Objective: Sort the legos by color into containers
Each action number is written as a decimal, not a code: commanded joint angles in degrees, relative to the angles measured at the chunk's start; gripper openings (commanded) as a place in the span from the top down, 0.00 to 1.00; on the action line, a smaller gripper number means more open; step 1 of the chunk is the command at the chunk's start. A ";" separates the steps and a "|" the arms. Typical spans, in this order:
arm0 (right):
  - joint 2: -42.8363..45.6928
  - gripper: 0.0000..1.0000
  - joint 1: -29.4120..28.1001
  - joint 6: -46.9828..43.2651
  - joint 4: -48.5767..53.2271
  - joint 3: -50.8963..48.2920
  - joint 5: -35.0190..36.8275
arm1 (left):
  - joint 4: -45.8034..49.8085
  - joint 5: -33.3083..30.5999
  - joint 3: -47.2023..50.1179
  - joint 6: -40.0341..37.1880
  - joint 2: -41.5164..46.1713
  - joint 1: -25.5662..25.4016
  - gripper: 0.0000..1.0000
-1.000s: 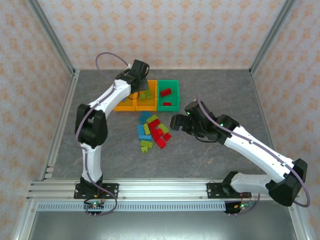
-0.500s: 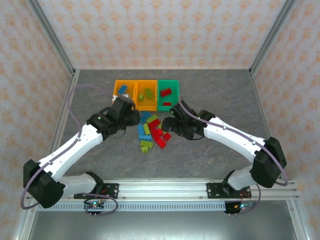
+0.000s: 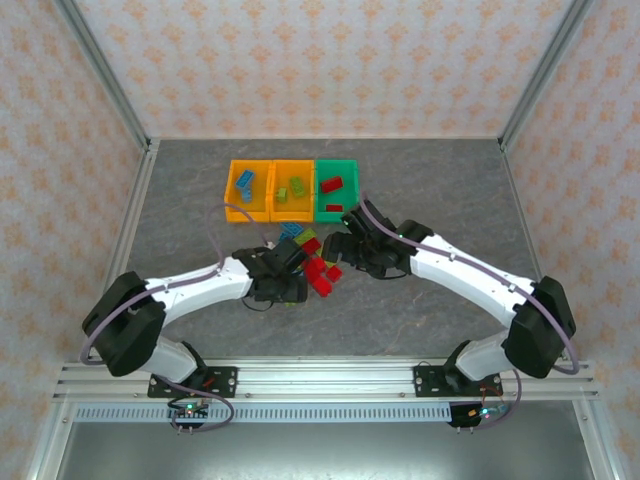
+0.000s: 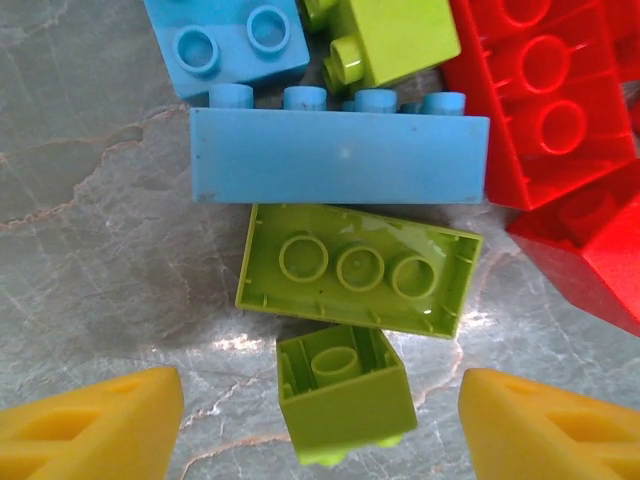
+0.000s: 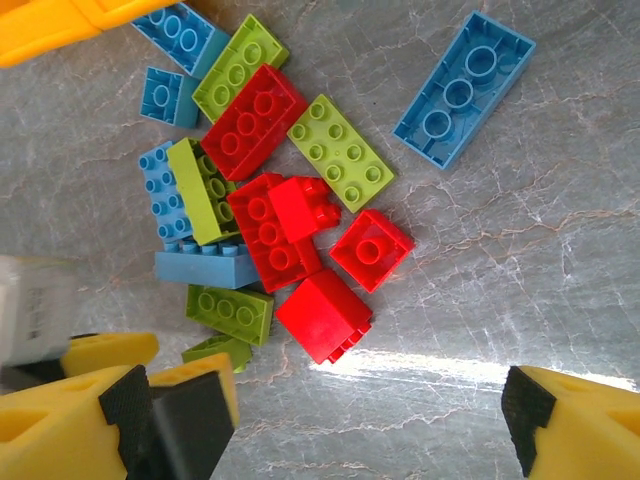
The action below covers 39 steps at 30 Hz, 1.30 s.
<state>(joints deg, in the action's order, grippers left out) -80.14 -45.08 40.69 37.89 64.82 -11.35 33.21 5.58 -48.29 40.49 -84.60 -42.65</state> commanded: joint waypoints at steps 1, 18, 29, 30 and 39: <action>2.86 0.07 -0.10 -0.43 1.46 -0.74 2.45 | -0.87 -0.65 -1.47 0.22 -1.47 -0.14 0.34; 3.50 0.07 -0.10 -0.04 1.57 -0.83 2.52 | 0.19 0.49 -1.54 0.22 2.88 -0.20 0.75; 7.96 0.07 -0.10 1.60 1.63 -2.92 3.49 | -3.97 -22.55 -28.63 -15.38 -10.53 13.29 0.78; 8.54 0.07 -0.10 1.64 1.91 -3.06 3.68 | -5.35 -22.15 -30.98 -15.78 -13.28 14.39 0.78; 14.84 0.06 -0.10 1.73 4.85 -5.66 7.14 | -6.29 -15.14 -54.75 -21.92 -33.56 19.24 0.44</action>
<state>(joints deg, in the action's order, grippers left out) -66.85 -45.08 41.67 40.64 60.49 -7.09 27.20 -10.61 -97.49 22.68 -118.13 -23.53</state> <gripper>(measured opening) 0.934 0.526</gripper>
